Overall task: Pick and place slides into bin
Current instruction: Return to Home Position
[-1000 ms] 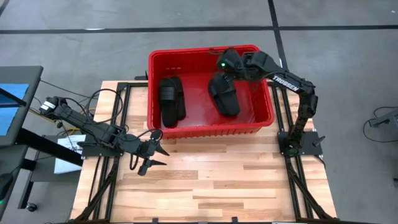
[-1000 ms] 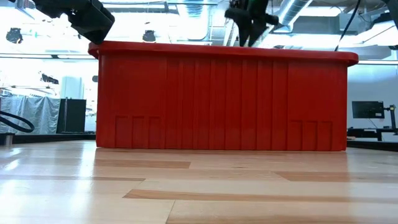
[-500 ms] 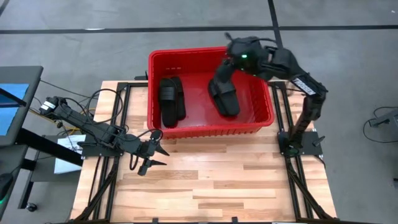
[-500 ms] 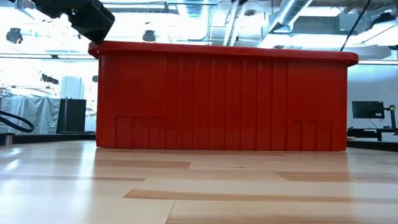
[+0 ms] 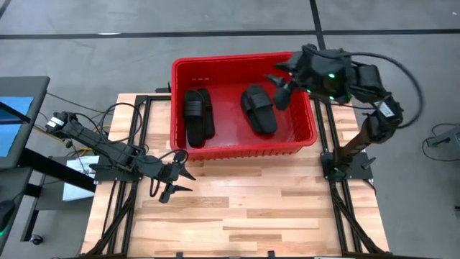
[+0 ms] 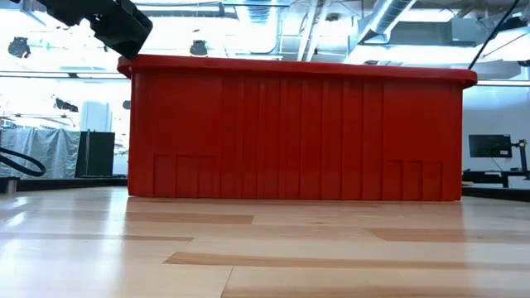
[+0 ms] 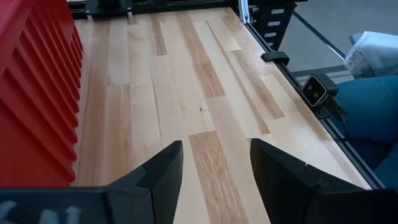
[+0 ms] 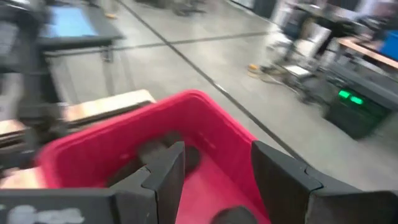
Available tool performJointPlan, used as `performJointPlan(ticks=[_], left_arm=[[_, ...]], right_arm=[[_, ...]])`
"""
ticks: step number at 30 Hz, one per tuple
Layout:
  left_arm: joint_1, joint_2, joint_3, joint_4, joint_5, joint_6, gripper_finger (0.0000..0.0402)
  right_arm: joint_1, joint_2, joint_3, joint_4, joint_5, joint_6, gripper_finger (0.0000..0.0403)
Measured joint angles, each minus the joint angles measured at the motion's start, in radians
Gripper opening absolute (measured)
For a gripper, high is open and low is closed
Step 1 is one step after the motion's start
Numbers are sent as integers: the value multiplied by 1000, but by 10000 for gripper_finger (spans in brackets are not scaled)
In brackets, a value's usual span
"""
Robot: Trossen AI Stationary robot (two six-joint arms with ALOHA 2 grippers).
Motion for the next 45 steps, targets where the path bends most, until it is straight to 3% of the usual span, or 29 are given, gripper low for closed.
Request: performJointPlan(ticks=[6,11,17,21,26,29,37,45], left_arm=[[0,0,0,92,-3,95,178],[0,-5,26,150,55,166,178],[0,-86,76,122,182,172,178],[-13,-222,80,87,219,170,178],[-105,-410,70,-2,224,175,178],[-184,-508,-7,27,187,181,178],[-334,-715,-330,209,-55,166,178],[-373,-914,-551,320,-83,88,178]], right_arm=[[99,-59,-19,5,-36,-21,177],[186,-161,-181,80,4,-37,177],[261,-408,-603,343,62,-15,177],[307,-600,-945,556,69,15,177],[390,-798,-1331,867,69,23,177],[443,-888,-1508,1021,68,15,177],[588,-1026,-1837,1219,68,53,177],[663,-1047,-2081,1524,68,21,177]])
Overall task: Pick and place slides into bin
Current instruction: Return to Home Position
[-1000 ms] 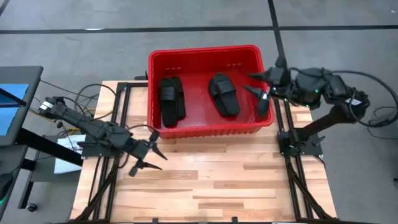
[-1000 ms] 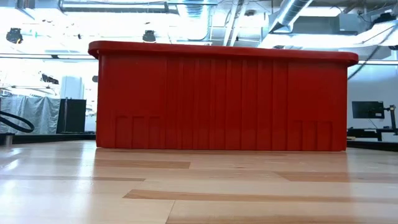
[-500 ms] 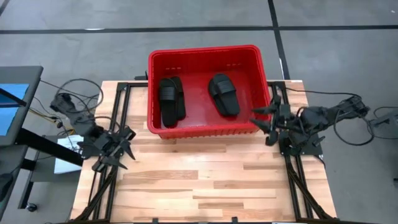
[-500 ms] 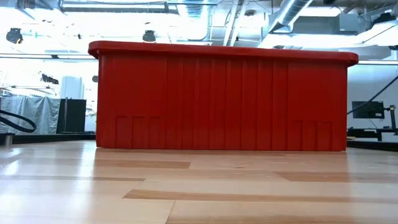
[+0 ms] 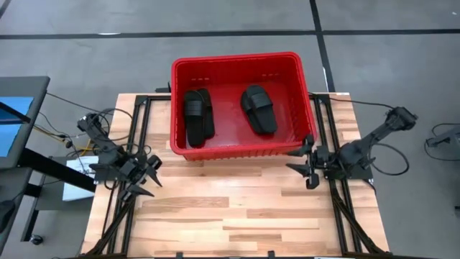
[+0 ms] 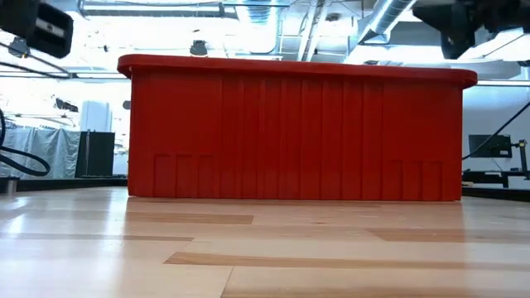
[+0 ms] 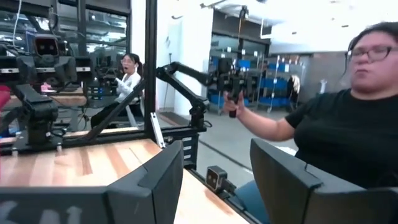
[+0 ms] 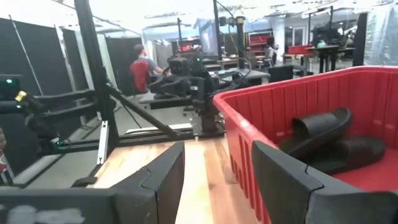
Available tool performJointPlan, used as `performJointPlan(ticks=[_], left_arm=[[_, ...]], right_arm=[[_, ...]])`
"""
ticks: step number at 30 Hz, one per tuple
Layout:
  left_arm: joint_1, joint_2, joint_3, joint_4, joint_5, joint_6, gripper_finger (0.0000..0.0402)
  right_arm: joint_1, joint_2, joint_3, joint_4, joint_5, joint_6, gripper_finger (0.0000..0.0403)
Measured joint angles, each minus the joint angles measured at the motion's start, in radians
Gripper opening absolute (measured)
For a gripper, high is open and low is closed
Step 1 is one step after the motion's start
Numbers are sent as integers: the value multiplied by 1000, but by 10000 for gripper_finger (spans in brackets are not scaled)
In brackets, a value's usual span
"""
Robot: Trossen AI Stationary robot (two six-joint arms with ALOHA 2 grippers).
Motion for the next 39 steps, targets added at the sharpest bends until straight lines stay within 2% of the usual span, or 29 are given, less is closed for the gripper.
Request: performJointPlan(ticks=[5,15,18,25,33,39], left_arm=[[0,-8,-21,-13,-33,-58,178],[0,-5,-21,-49,-51,-66,178],[0,-5,-21,-70,-84,-66,178],[1,-3,-22,-113,-255,-65,178],[1,-2,-22,-114,-260,-50,178],[1,-2,-22,-114,-259,-49,178]], right_arm=[[31,1,-88,83,0,-9,177],[156,1,-190,169,-6,-16,177],[187,2,-218,162,-3,-18,177],[227,2,-249,101,-3,5,177],[253,2,-249,6,-3,11,177],[251,2,-249,-1,-3,11,177]])
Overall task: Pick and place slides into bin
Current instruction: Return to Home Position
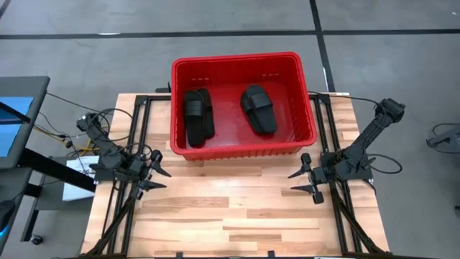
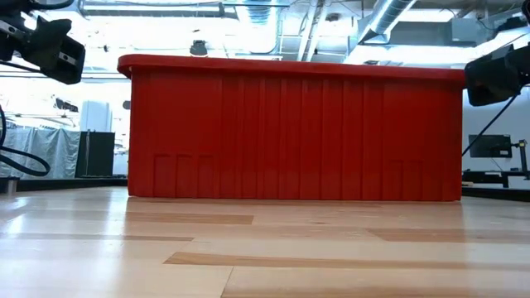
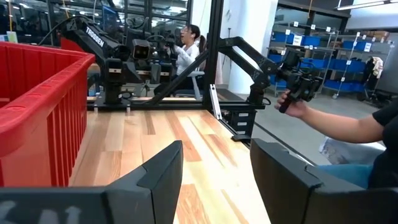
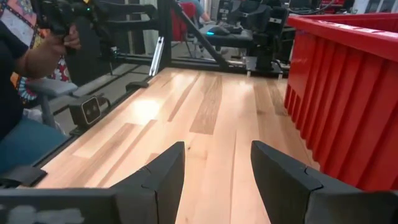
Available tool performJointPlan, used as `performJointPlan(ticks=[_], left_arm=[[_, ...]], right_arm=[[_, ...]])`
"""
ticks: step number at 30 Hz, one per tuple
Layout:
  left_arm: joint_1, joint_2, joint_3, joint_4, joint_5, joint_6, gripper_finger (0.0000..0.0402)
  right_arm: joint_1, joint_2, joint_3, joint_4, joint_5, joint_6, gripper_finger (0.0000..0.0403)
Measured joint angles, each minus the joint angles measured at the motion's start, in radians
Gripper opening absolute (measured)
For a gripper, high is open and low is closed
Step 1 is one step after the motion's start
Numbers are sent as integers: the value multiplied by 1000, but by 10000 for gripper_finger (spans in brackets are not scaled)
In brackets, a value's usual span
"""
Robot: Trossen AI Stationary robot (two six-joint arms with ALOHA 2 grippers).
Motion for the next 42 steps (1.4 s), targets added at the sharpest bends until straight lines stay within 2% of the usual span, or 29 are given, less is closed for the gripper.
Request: performJointPlan(ticks=[42], left_arm=[[0,0,-1,-1,4,40,178]], right_arm=[[0,0,-1,1,0,0,177]])
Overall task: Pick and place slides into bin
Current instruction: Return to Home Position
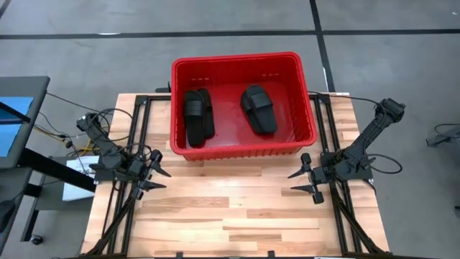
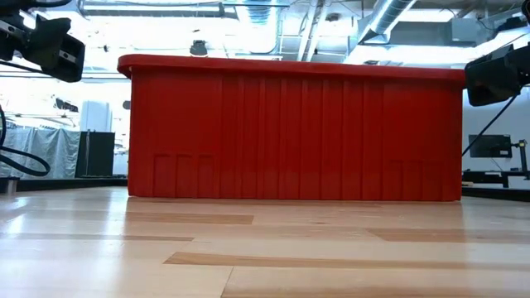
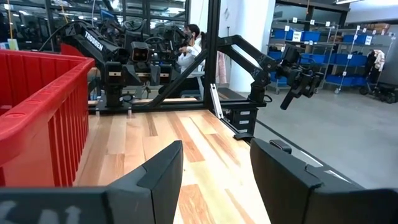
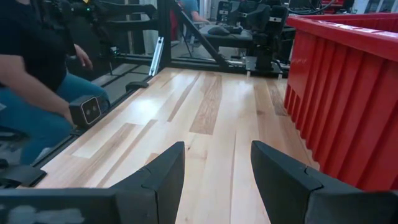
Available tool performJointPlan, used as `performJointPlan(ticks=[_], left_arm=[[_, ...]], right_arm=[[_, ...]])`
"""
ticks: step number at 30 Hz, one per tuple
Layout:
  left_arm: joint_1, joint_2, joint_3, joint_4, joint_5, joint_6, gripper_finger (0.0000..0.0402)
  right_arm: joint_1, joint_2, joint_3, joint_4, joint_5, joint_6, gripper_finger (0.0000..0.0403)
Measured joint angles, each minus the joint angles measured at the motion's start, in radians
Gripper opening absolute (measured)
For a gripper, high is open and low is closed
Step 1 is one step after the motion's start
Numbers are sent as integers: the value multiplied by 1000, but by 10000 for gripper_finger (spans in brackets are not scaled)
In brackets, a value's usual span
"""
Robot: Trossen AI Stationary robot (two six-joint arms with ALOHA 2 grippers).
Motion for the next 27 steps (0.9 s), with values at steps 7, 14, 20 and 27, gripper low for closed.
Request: performJointPlan(ticks=[7,14,20,27], left_arm=[[0,0,0,0,0,14,178],[0,0,0,0,0,9,178],[0,0,0,0,-1,4,178],[0,0,0,0,-1,9,178]], right_arm=[[0,0,0,0,0,0,177],[0,0,0,0,0,0,177],[0,0,0,0,0,0,177],[0,0,0,0,0,0,177]])
